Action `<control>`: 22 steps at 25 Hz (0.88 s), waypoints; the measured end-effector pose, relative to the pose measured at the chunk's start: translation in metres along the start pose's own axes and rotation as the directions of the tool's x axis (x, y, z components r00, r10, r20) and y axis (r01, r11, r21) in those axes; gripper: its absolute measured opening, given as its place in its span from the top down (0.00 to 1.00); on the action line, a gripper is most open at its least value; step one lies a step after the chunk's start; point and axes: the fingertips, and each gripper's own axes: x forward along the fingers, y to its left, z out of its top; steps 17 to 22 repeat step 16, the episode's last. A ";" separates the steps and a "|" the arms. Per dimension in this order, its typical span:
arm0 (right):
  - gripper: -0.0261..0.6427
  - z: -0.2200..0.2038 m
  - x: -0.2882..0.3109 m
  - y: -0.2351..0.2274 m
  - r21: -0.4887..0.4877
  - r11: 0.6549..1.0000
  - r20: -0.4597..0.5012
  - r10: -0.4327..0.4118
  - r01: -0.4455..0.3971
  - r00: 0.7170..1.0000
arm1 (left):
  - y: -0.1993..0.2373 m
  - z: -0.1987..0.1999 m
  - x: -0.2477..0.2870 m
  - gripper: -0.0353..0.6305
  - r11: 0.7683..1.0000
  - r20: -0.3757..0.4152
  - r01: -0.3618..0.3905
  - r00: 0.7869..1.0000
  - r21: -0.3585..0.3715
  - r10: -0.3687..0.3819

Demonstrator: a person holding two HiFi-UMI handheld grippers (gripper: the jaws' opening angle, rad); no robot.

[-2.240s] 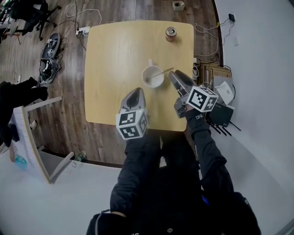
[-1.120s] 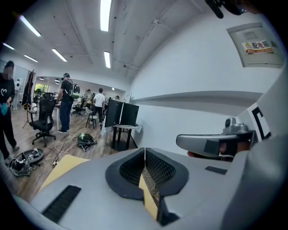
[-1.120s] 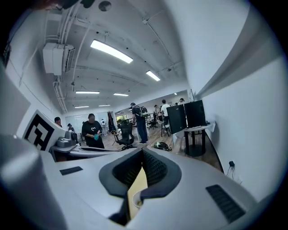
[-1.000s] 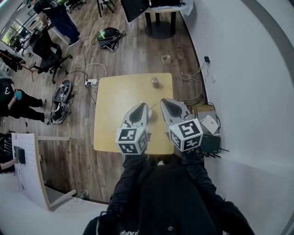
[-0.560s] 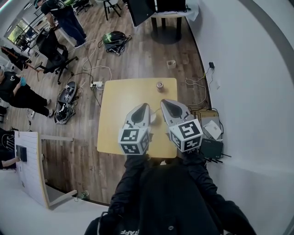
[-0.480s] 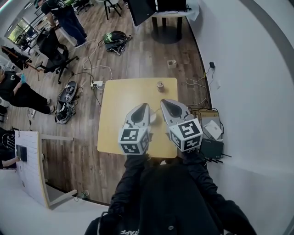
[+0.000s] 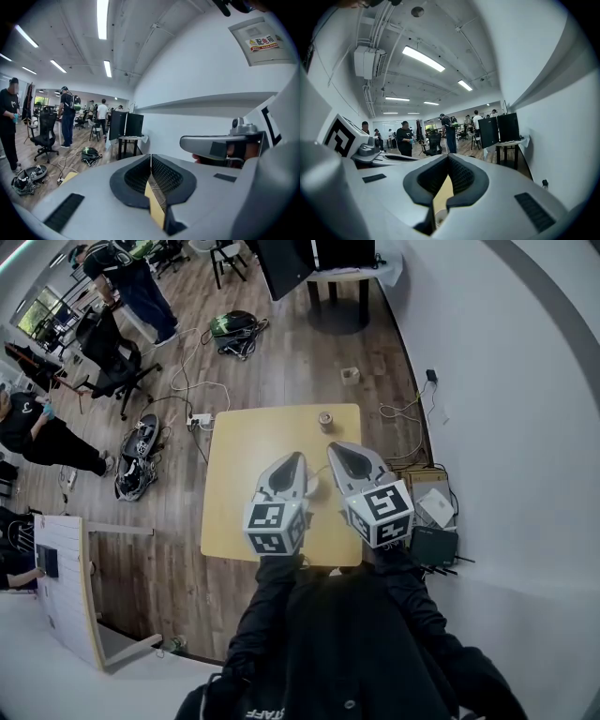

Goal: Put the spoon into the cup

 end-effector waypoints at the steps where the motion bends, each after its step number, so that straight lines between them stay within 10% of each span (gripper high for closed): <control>1: 0.93 0.000 -0.001 0.000 0.001 1.000 0.000 -0.001 0.001 1.000 | -0.001 0.000 0.000 0.89 1.000 -0.001 0.002 1.000 0.002 -0.002; 22: 0.93 -0.011 -0.010 0.003 0.003 1.000 -0.014 0.000 0.000 1.000 | -0.010 -0.007 -0.003 0.89 1.000 -0.011 0.014 1.000 0.010 -0.014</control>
